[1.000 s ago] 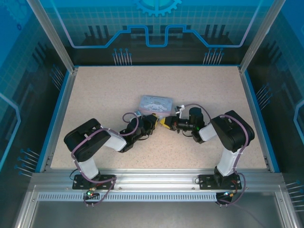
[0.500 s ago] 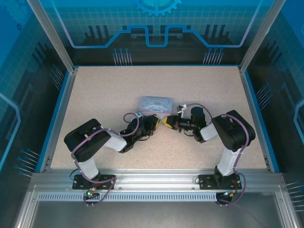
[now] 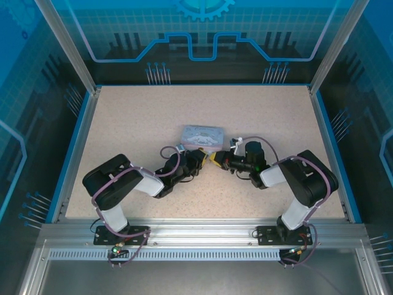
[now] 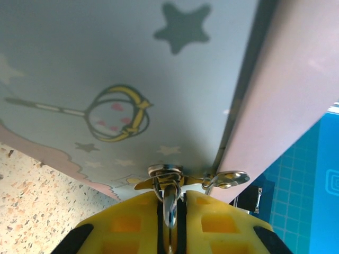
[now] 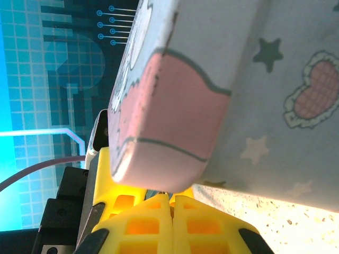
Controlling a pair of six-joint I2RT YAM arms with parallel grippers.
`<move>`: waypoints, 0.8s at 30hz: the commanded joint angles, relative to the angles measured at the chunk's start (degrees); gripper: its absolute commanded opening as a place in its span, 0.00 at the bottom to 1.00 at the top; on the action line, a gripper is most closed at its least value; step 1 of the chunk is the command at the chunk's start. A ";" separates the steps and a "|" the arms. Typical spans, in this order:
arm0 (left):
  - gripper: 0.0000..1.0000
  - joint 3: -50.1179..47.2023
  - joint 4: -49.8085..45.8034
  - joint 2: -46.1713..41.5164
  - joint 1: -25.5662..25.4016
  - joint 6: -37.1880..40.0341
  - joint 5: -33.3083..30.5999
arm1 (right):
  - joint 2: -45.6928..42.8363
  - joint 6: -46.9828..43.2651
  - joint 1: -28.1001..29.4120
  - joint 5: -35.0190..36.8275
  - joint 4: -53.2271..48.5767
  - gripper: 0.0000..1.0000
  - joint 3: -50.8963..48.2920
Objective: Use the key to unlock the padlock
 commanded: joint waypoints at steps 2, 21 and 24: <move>0.00 1.81 5.14 -2.34 -1.87 -0.24 4.08 | 0.49 3.39 1.79 1.33 1.78 0.00 0.03; 0.00 1.43 6.47 -0.59 -2.11 -1.12 3.56 | 4.83 5.57 3.78 2.87 6.12 0.00 5.42; 0.00 0.38 6.22 -0.78 -2.09 -1.06 2.01 | 3.79 4.53 2.82 2.71 4.09 0.02 4.83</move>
